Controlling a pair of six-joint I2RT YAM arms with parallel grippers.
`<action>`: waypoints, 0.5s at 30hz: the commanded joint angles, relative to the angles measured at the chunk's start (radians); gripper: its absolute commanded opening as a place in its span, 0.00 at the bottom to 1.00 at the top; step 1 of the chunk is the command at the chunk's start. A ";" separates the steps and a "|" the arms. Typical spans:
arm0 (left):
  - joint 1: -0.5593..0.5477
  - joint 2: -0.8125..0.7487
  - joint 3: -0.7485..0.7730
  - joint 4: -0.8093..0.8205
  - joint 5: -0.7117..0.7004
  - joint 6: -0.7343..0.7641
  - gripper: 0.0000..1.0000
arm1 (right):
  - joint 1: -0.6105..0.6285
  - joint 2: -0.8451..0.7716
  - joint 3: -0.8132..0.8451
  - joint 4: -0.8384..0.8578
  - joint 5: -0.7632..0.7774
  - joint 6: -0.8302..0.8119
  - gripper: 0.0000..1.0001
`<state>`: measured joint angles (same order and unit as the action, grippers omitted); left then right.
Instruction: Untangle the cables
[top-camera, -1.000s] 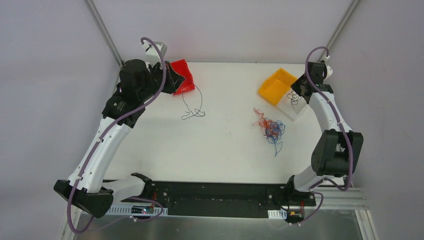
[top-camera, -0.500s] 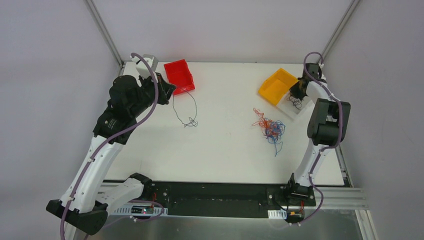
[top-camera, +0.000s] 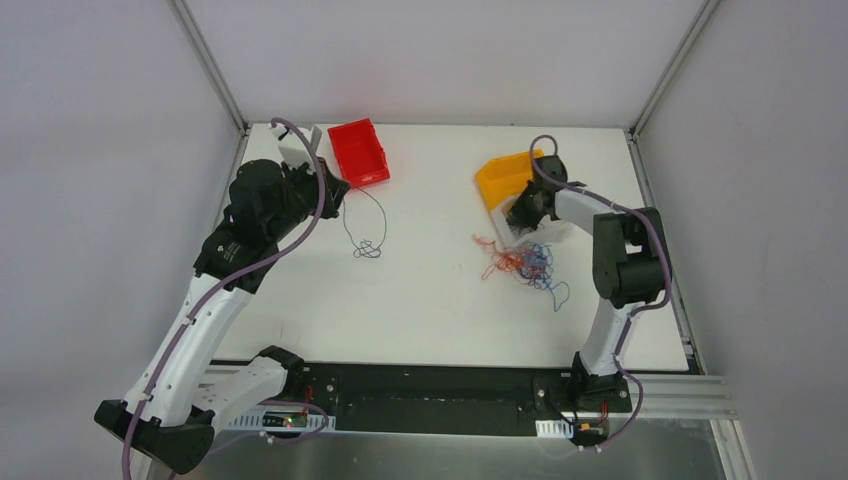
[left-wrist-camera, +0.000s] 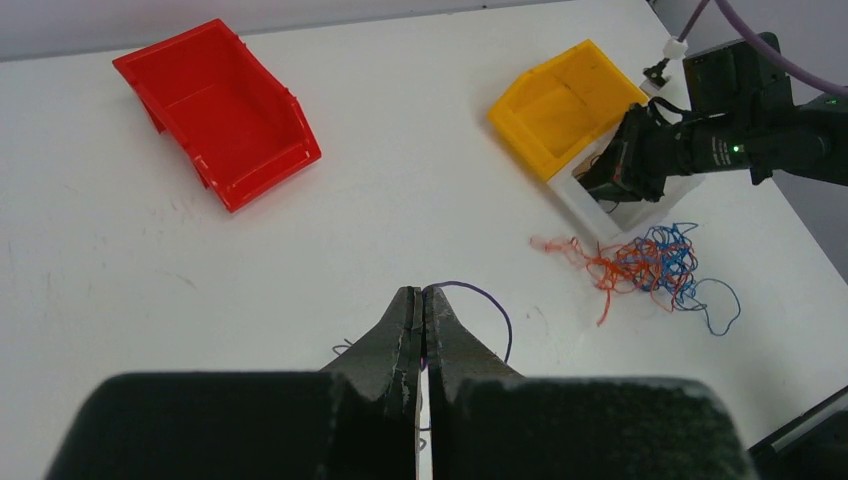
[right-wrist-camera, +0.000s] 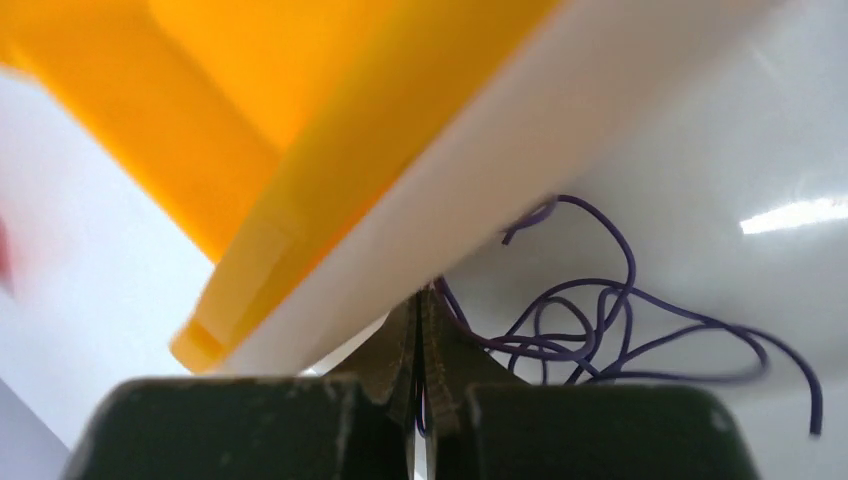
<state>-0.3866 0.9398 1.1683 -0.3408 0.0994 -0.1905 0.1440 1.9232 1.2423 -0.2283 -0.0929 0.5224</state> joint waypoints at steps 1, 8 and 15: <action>-0.006 -0.037 -0.018 0.028 -0.018 0.014 0.00 | 0.140 -0.105 -0.068 -0.003 -0.053 0.018 0.00; -0.006 -0.084 -0.074 0.029 -0.043 -0.007 0.00 | 0.210 -0.137 -0.065 -0.051 0.012 -0.027 0.00; -0.006 -0.104 -0.091 0.028 -0.046 -0.014 0.00 | 0.162 -0.151 -0.017 -0.129 0.102 -0.115 0.27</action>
<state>-0.3866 0.8547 1.0817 -0.3420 0.0696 -0.1947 0.3283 1.8317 1.1793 -0.2958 -0.0738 0.4702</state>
